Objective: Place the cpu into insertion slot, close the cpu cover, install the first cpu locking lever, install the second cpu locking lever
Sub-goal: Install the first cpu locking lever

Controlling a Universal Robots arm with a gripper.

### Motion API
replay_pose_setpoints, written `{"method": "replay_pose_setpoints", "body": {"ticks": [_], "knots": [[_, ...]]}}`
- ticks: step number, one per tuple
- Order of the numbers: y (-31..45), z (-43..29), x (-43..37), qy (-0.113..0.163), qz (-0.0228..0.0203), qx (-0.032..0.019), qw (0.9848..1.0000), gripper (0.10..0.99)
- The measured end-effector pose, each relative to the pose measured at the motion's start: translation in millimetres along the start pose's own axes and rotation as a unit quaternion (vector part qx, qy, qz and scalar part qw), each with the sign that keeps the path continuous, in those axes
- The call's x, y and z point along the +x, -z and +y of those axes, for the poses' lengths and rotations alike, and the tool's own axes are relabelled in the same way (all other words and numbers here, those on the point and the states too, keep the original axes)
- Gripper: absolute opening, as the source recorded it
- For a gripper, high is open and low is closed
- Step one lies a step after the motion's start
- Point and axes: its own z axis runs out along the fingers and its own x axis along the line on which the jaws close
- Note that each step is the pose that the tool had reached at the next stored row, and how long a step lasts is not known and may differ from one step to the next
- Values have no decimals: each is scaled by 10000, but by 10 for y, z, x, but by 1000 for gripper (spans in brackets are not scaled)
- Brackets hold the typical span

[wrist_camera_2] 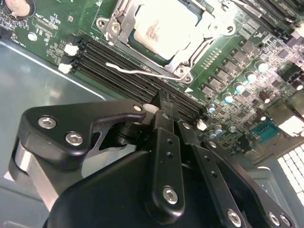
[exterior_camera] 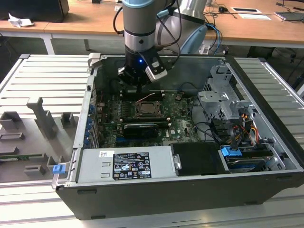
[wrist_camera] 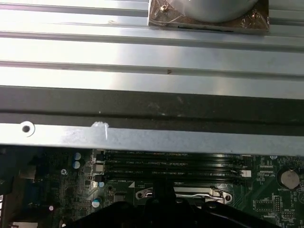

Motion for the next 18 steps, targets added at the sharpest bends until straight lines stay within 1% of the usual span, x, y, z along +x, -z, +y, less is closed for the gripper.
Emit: {"method": "replay_pose_setpoints", "body": {"ticks": [3, 8, 13, 15, 18], "knots": [[-10, -2, -7, 23, 3, 0, 10000, 106], [-28, -6, -50, 38, 6, 0, 10000, 106], [-42, -8, -62, 123, 17, -4, 9999, 106], [-50, -10, -90, 122, 17, -4, 9999, 106], [-56, -11, -106, 122, 17, -3, 9999, 106]]}}
